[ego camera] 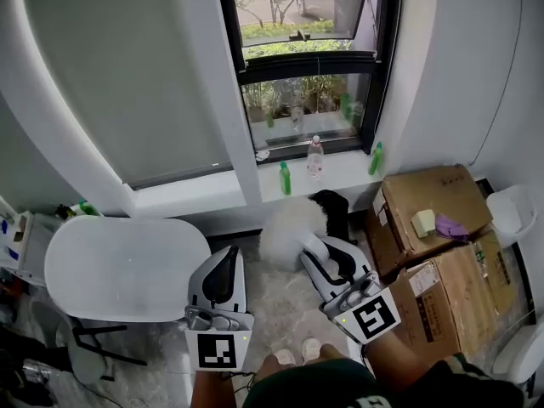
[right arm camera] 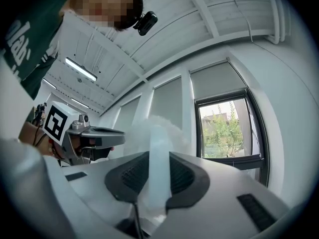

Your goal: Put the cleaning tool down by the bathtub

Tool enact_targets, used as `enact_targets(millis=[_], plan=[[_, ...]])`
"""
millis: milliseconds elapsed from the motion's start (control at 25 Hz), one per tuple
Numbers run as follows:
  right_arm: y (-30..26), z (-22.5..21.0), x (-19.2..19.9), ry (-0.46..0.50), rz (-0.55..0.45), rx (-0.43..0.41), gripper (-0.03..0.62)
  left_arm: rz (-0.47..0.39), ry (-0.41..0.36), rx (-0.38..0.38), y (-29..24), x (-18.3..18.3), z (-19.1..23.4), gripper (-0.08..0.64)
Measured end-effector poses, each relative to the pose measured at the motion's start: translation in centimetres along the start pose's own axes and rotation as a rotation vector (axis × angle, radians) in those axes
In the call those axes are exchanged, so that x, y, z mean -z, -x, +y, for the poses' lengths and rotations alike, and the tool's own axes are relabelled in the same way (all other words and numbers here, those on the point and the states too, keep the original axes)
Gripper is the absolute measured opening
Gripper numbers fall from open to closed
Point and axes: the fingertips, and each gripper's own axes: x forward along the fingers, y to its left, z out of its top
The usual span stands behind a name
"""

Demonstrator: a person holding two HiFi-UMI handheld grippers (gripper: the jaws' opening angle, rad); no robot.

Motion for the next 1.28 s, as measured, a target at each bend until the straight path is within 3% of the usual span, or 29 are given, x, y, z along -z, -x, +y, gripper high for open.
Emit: enact_targets(millis=[160, 520, 880, 1280], plan=[[-0.1, -0.7, 0.1, -0.001, -0.015, -0.016, 0.095, -0.023, 0.089, -0.015, -0.5, 0.0, 0.3, 0.006], [-0.5, -2.3, 2.2, -0.009, -0.005, -0.029, 0.095, -0.007, 0.023, -0.006, -1.4, 0.9, 0.6, 0.006], [-4.1, -3.8, 2.6, -0.006, 0.003, -0.071, 0.095, 0.016, -0.034, -0.009, -2.6, 0.7, 4.4, 0.006], [-15.8, -5.3, 7.2, 0.044, 0.015, -0.088, 0.095, -0.019, -0.037, -0.048, -10.0, 7.4, 13.2, 0.006]])
